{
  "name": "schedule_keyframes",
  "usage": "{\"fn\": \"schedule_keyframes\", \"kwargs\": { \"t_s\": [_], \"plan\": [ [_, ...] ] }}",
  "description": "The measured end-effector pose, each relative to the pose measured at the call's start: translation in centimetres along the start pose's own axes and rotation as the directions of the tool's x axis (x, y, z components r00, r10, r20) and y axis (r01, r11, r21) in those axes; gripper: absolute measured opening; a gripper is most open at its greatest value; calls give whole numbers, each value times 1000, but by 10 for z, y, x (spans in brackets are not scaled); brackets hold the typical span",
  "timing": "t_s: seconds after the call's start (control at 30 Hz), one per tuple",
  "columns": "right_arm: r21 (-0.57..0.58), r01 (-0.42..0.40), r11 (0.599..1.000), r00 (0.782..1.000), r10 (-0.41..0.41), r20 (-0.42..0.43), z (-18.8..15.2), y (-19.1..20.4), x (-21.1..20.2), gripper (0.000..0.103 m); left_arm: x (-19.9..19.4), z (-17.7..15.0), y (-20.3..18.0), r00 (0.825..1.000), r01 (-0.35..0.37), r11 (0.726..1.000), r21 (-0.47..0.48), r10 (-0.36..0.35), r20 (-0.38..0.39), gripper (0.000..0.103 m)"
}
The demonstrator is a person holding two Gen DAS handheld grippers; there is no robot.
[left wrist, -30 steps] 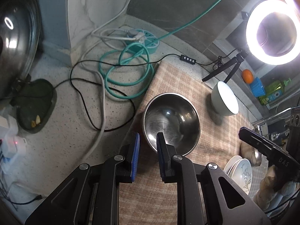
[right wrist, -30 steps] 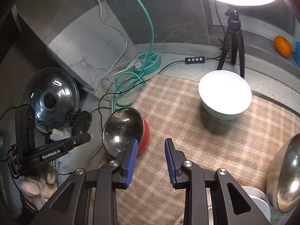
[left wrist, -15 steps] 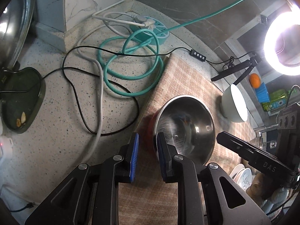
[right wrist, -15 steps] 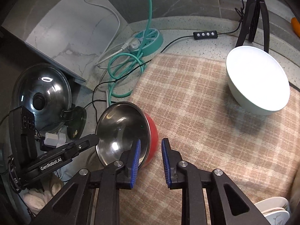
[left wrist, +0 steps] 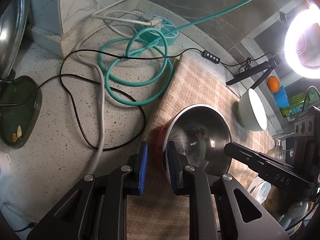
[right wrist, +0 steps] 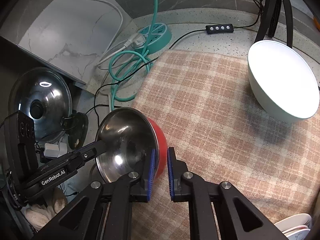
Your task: Organize plates and bowls
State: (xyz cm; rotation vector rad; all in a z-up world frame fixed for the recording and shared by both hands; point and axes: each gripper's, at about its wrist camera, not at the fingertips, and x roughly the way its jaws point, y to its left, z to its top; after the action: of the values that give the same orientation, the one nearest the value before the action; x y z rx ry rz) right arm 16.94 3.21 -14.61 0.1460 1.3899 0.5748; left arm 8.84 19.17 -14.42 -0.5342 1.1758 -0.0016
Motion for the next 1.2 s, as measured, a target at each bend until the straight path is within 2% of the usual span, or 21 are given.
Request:
{"fn": "schedule_keyframes", "kwargs": {
  "t_s": [0.2,0.5,1.2],
  "plan": [
    [-7,0,1000,1000,0,-2,-1,5,1,6,4,-1,-4,1000,-5,1000,8,5,-7,8],
    [18,-6,1000,1000,6,12,-6,4,-13,6,-4,-1,-12,1000,-7,1000,21,7,10,8],
    [76,-15,997,994,7,106,-31,-16,-86,6,-38,-11,-72,997,42,989,139,-50,51,8]
  ]
}}
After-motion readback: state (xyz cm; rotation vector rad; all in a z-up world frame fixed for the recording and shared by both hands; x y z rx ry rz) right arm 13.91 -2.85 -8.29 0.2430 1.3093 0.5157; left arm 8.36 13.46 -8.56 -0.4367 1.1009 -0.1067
